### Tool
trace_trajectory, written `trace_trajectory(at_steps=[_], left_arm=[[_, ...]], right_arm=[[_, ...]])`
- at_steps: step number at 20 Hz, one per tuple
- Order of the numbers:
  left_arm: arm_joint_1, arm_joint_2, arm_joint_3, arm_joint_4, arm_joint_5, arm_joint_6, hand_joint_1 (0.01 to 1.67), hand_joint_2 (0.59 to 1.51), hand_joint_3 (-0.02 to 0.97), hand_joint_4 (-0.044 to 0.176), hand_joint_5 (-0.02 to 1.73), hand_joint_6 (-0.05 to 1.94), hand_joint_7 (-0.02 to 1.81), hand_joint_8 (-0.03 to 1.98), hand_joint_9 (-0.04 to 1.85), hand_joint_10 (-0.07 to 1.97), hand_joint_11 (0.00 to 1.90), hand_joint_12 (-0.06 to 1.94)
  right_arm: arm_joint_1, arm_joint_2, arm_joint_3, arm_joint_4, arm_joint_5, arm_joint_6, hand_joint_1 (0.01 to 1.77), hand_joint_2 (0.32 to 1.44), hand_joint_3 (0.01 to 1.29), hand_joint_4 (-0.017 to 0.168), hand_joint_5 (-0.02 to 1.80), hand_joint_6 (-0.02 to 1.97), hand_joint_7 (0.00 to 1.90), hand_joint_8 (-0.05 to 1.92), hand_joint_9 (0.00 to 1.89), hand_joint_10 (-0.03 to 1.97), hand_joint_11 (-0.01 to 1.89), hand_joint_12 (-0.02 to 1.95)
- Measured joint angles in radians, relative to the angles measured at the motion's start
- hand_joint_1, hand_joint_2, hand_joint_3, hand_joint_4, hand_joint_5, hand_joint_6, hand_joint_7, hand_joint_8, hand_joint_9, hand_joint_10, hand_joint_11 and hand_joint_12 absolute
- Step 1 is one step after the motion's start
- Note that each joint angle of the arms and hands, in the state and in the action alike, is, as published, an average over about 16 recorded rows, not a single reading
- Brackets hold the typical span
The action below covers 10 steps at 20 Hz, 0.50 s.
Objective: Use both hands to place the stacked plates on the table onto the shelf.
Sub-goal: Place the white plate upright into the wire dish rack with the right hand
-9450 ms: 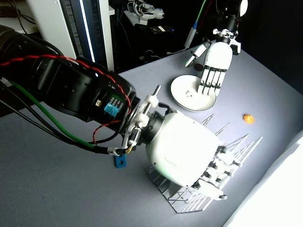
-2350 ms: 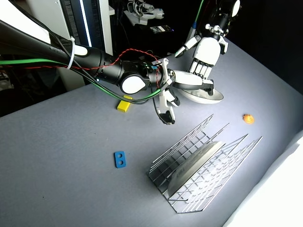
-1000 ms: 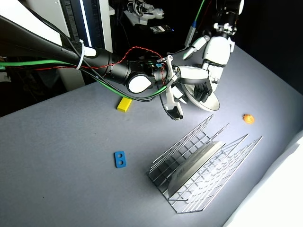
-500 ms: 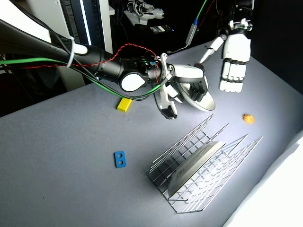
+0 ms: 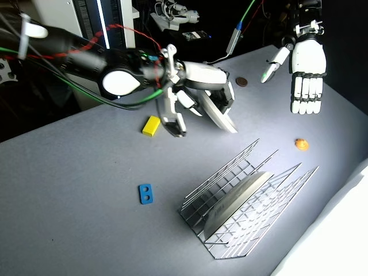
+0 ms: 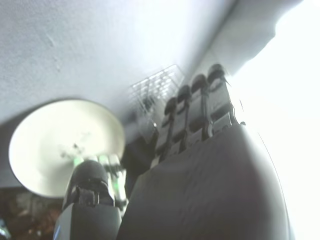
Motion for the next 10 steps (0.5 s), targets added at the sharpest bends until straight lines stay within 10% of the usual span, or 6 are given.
trace_trajectory(at_steps=[10], left_arm=[[-0.036,-0.003,0.010,0.034,0.008,-0.006,0.02,1.150,0.015,0.000,0.02,0.02,0.03,0.01,0.02,0.01,0.01,0.01]], right_arm=[[0.029,0.133,-0.119,0.130,0.002,-0.008,1.34,0.99,0.01,0.001,0.89,1.05,1.02,0.94,0.97,1.02,0.87,1.10]])
